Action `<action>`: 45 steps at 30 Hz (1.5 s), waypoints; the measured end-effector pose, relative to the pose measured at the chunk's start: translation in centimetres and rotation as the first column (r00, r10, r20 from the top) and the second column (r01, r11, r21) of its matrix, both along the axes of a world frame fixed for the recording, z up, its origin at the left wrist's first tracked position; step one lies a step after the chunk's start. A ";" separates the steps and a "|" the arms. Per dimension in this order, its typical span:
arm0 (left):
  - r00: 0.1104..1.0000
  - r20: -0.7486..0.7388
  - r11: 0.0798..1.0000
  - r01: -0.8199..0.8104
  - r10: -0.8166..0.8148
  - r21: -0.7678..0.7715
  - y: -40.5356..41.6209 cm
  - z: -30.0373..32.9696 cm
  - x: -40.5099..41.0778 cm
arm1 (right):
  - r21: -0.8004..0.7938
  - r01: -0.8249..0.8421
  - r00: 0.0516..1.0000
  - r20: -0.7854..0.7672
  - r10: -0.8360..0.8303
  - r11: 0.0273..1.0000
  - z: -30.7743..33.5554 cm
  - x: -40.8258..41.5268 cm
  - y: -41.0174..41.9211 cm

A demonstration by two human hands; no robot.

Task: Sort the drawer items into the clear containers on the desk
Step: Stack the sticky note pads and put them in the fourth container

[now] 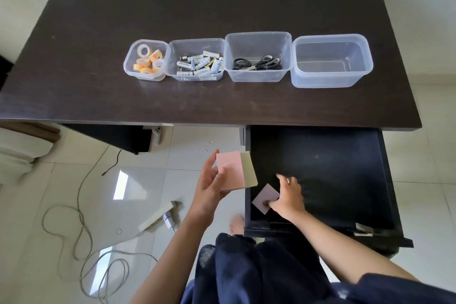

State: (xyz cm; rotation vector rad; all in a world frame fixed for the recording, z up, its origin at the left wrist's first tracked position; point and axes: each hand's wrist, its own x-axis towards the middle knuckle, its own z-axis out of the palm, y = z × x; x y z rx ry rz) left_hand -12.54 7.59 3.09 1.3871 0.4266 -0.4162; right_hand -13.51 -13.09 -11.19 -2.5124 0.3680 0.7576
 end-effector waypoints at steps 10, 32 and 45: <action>0.999 -0.045 0.999 0.017 -0.016 0.030 0.2 -0.6 -0.7 | 0.122 0.061 0.997 -0.049 -0.055 0.991 -1.4 0.2 0.2; 0.983 0.021 0.983 0.181 -0.180 -0.014 -2.6 0.3 -0.4 | 0.739 0.076 0.825 0.331 -0.458 0.670 18.2 2.6 0.2; 0.991 0.044 0.989 0.128 -0.125 -0.074 -2.0 0.8 -0.5 | 0.522 -0.121 0.882 0.447 -0.150 0.844 17.3 1.9 4.0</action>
